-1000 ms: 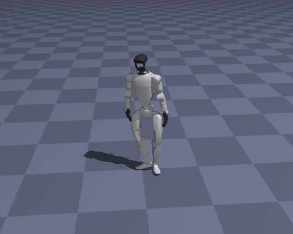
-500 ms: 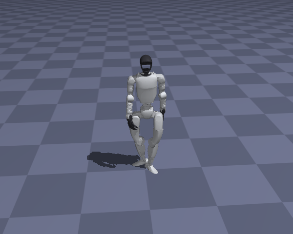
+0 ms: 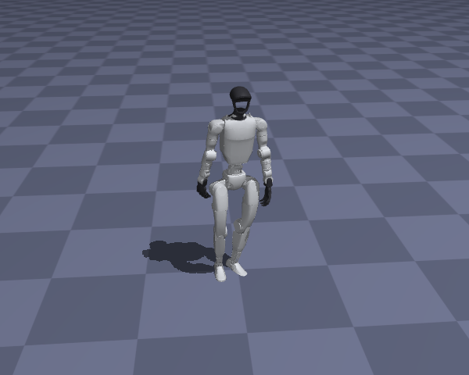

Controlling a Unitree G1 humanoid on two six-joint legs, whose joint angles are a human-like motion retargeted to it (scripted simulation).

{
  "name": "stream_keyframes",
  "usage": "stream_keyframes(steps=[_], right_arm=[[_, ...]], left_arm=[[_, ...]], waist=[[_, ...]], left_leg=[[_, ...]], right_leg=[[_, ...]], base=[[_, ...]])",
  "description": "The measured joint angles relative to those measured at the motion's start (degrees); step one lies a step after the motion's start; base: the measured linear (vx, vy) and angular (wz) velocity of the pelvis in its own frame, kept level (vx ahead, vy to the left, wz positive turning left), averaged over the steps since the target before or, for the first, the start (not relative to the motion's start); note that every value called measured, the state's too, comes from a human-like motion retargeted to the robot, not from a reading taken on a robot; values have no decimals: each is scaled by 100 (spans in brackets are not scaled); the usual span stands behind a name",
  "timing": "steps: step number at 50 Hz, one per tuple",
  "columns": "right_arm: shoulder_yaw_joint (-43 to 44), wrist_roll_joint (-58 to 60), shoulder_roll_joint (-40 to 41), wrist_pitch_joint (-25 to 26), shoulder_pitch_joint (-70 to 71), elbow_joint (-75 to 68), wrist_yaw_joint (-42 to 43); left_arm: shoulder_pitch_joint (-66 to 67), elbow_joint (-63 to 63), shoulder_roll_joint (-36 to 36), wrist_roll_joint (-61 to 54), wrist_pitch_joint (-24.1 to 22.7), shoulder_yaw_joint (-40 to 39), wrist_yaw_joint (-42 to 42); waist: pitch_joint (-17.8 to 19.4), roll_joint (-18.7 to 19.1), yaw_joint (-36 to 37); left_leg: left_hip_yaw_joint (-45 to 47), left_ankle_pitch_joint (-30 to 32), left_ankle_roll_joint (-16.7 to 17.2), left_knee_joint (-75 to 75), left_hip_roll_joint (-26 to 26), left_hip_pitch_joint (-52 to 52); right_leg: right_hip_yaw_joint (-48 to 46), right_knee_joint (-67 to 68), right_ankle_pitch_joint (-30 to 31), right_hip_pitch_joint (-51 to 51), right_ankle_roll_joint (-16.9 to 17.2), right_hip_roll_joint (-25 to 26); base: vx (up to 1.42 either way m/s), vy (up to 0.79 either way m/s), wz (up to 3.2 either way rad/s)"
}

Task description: In place motions

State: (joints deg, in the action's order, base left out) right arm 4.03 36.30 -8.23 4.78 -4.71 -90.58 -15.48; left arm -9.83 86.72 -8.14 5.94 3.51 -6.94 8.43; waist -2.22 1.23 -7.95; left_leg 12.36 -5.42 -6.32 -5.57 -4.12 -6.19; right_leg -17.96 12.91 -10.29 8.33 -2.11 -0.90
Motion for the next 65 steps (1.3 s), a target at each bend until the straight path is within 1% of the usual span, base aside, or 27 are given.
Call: stream_keyframes(steps=[2,4,6,9,12,15,19,22,25,27,30,31,32,33,35,37,38,40,42,45,48,50,52,55,58,62,65], right_arm=[[8,190,4,58,36,33,-16],[-90,329,8,58,56,114,14],[-212,392,19,32,92,228,45],[-278,285,74,-56,201,462,-19],[-300,117,141,-155,260,789,-178],[-307,201,186,-343,278,1094,-251],[-272,754,241,-490,385,1229,-123],[-212,1036,268,-475,434,1200,79],[-58,950,276,-502,421,1140,219],[65,964,274,-460,347,1081,197],[46,885,237,-208,343,995,172],[12,821,215,-144,361,971,165],[-18,755,195,-96,385,950,149],[-41,680,176,-78,417,935,118],[-104,510,143,-73,513,903,57],[-200,310,105,-69,637,843,34],[-259,213,81,-54,698,800,39],[-386,52,35,10,800,690,89],[-448,-47,22,70,891,557,164],[-479,-17,48,83,965,494,139],[-454,140,137,18,963,566,24],[-393,220,202,-55,896,621,7],[-270,170,248,-73,824,620,88],[-87,-41,274,-10,744,501,241],[90,-267,249,100,657,232,284],[272,-390,194,289,604,-135,243],[309,-256,203,358,608,-217,162]], left_arm=[[-11,73,180,-84,-20,-184,-148],[103,62,302,-289,-116,-371,-119],[234,50,355,-429,-146,-515,34],[292,96,343,-334,-96,-611,37],[283,214,294,-269,-55,-405,-52],[261,315,281,-243,-28,-133,-41],[140,387,357,-254,-11,178,-99],[-9,379,374,-266,-18,501,-19],[-205,292,349,-171,-38,1013,43],[-249,212,333,-69,-55,1298,27],[-278,121,276,-2,-76,1385,12],[-267,104,246,-25,-85,1358,38],[-259,94,214,-51,-91,1333,67],[-259,98,177,-85,-92,1312,106],[-269,123,92,-109,-73,1225,168],[-260,140,-2,-46,-51,1080,172],[-234,143,-41,5,-43,993,153],[-110,130,-84,121,-34,783,90],[86,99,-93,211,-41,598,37],[367,131,-101,205,-41,322,-22],[536,316,-108,149,6,37,-58],[575,471,-111,117,43,-64,-61],[519,568,-89,120,71,-55,-81],[387,524,-46,130,64,-5,-96],[228,319,14,163,40,69,-44],[169,-152,124,126,-53,132,-43],[232,-449,166,13,-113,98,-44]], waist=[[21,-60,337],[5,-27,199],[-80,-8,120],[-100,-97,261],[-44,-223,481],[-24,-230,584],[-89,31,232],[-96,190,-105],[12,191,-281],[-41,192,-320],[-100,301,-497],[-92,350,-553],[-73,416,-629],[-33,515,-746],[44,683,-916],[44,760,-861],[7,762,-766],[-113,673,-506],[-214,479,-207],[-312,245,87],[-322,137,-108],[-352,259,-347],[-291,472,-737],[-120,653,-1145],[-73,761,-1321],[-131,690,-1198],[-262,426,-1047]], left_leg=[[239,-41,8,-25,-3,55],[144,-53,23,-90,-16,52],[159,-53,44,-136,-31,11],[159,22,150,-217,-82,-42],[-316,129,189,-412,-186,-163],[-667,121,182,-531,-243,-266],[-612,-44,-120,-318,-168,-201],[-573,-51,-151,-343,-40,-297],[-313,-168,-194,-443,26,-326],[63,-316,-177,-524,125,-375],[850,-580,-102,-614,422,-457],[1202,-646,-66,-604,541,-445],[1537,-704,-27,-585,667,-428],[1836,-746,19,-549,808,-401],[2543,-824,132,-457,1065,-324],[3488,-899,292,-342,1248,-178],[4021,-933,379,-286,1298,-83],[4961,-988,537,-176,1250,128],[5518,-1003,682,-98,1082,309],[6265,-1002,905,-128,941,549],[6585,-989,1072,-242,846,738],[6710,-965,1117,-288,936,781],[6601,-909,1132,-335,1128,774],[6557,-841,1178,-357,1274,872],[6539,-731,1212,-361,1353,946],[6279,-470,1174,-548,1410,1069],[6035,-166,965,-1142,1536,1105]], right_leg=[[434,-9,-32,-42,66,29],[254,-150,12,-129,39,38],[286,-177,18,-99,100,6],[403,-98,41,19,153,-110],[610,-30,86,90,170,-197],[725,-19,120,122,178,-228],[625,5,115,199,215,-130],[664,74,130,345,252,-53],[835,78,237,454,282,-40],[1125,61,360,623,308,24],[1600,106,361,982,245,223],[1580,122,297,1055,197,269],[1396,142,223,1107,151,264],[883,171,126,1119,105,159],[-550,231,-97,993,113,-203],[-2093,309,-275,718,177,-542],[-2793,335,-350,554,178,-651],[-3809,278,-484,290,141,-739],[-3715,333,-487,342,204,-828],[-4331,284,-252,170,138,-956],[-4084,31,553,191,301,-966],[-3655,93,550,317,333,-896],[-3952,81,528,251,299,-792],[-3875,16,468,119,373,-647],[-3759,-34,411,63,390,-568],[-3443,1,306,102,300,-626],[-3056,129,213,253,237,-882]], base=[[2,8,-38],[6,8,19],[7,8,-7],[-5,6,-48],[-6,4,-47],[-4,4,-32],[-1,0,5],[-7,-3,-14],[-14,-4,-77],[-10,-2,-166],[-18,3,-256],[-22,6,-317],[-25,9,-321],[-29,12,-320],[-32,17,-350],[-29,21,-426],[-20,22,-464],[-10,21,-471],[-1,20,-431],[-7,12,-342],[-6,9,-181],[-5,9,-66],[-8,11,18],[-6,14,21],[0,16,3],[1,13,-41],[0,8,-78]])
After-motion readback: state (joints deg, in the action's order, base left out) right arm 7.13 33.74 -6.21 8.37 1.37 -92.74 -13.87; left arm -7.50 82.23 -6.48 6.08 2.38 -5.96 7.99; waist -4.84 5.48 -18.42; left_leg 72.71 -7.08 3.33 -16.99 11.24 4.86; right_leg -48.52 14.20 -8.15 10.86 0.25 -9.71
